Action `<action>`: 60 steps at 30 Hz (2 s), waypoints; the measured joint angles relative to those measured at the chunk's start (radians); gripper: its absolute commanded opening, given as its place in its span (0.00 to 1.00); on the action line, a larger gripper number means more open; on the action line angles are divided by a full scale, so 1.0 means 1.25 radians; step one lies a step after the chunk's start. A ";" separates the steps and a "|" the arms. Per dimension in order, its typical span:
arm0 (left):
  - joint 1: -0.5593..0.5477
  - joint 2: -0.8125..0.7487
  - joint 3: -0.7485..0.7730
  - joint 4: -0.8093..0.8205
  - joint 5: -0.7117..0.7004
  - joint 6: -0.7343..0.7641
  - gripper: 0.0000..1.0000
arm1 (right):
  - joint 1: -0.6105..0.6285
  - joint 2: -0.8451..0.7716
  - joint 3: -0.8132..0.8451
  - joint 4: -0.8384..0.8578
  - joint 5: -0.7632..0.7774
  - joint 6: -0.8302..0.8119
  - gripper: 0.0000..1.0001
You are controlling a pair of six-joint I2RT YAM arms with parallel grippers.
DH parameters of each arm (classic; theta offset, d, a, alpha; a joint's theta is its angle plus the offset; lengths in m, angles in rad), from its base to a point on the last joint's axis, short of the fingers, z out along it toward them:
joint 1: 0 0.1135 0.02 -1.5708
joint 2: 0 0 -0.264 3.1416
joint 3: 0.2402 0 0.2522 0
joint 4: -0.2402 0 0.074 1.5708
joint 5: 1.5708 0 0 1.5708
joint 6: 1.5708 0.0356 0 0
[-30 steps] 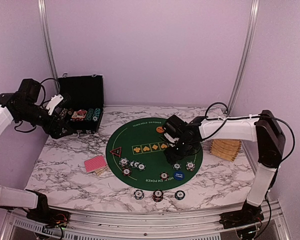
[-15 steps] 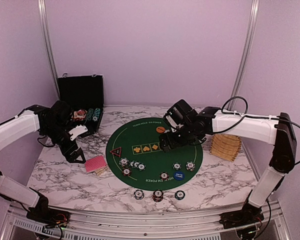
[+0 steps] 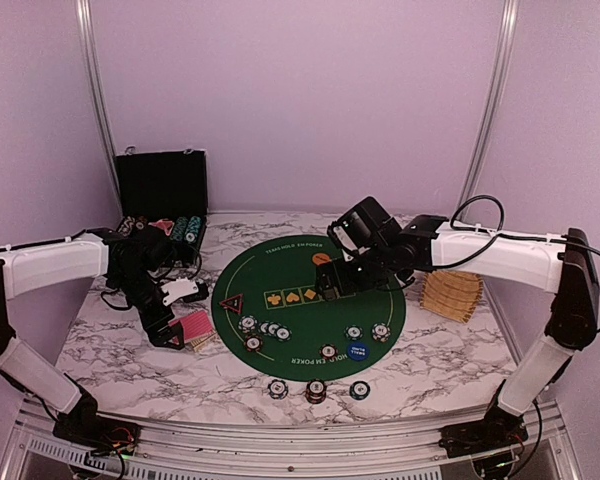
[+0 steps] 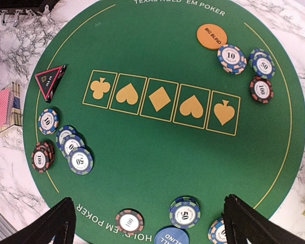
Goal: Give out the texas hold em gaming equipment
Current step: Pick up the poker card from the center of the board.
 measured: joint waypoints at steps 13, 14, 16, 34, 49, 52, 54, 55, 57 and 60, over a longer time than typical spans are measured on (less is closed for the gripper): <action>-0.015 0.020 -0.015 0.045 -0.070 0.005 0.99 | 0.000 0.000 -0.008 0.014 -0.003 0.009 0.99; -0.015 0.021 -0.015 0.045 -0.072 0.007 0.99 | 0.000 0.000 -0.009 0.016 -0.003 0.010 0.99; -0.016 0.024 -0.015 0.047 -0.077 0.013 0.99 | 0.000 0.000 -0.011 0.018 -0.004 0.011 0.99; -0.018 0.050 -0.015 0.046 -0.077 0.053 0.99 | 0.000 0.000 -0.012 0.018 -0.009 0.012 0.99; -0.018 0.080 -0.015 0.061 -0.091 0.057 0.99 | 0.007 0.000 -0.012 0.018 -0.013 0.012 0.99; -0.018 0.084 -0.015 0.067 -0.094 0.057 0.99 | 0.008 0.000 -0.012 0.018 -0.013 0.012 0.99; -0.018 0.088 -0.015 0.070 -0.097 0.057 0.99 | 0.008 0.000 -0.012 0.017 -0.013 0.012 0.99; -0.018 0.091 -0.015 0.072 -0.099 0.057 0.99 | 0.009 0.000 -0.012 0.017 -0.013 0.012 0.99; -0.018 0.094 -0.015 0.074 -0.103 0.057 0.99 | 0.009 0.000 -0.012 0.017 -0.013 0.012 0.99; -0.018 0.096 -0.015 0.081 -0.108 0.057 0.99 | 0.009 0.000 -0.012 0.017 -0.013 0.013 0.99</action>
